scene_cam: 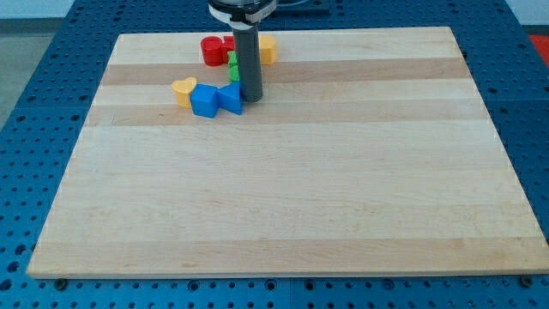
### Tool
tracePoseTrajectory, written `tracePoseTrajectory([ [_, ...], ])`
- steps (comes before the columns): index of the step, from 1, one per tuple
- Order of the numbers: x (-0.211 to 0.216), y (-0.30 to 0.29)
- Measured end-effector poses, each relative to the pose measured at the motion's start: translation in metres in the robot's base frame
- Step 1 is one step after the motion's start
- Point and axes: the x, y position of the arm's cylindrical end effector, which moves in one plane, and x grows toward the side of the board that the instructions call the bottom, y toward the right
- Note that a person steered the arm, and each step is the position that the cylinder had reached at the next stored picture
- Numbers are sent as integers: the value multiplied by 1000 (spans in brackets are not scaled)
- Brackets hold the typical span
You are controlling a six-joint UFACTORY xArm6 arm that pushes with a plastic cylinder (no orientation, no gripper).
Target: Place the arm right to the yellow hexagon
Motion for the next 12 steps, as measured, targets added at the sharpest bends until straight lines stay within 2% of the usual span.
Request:
tracePoseTrajectory([
  [1, 1, 16],
  [3, 18, 141],
  [5, 9, 231],
  [7, -2, 236],
  [9, -109, 254],
  [10, -132, 253],
  [12, -121, 174],
])
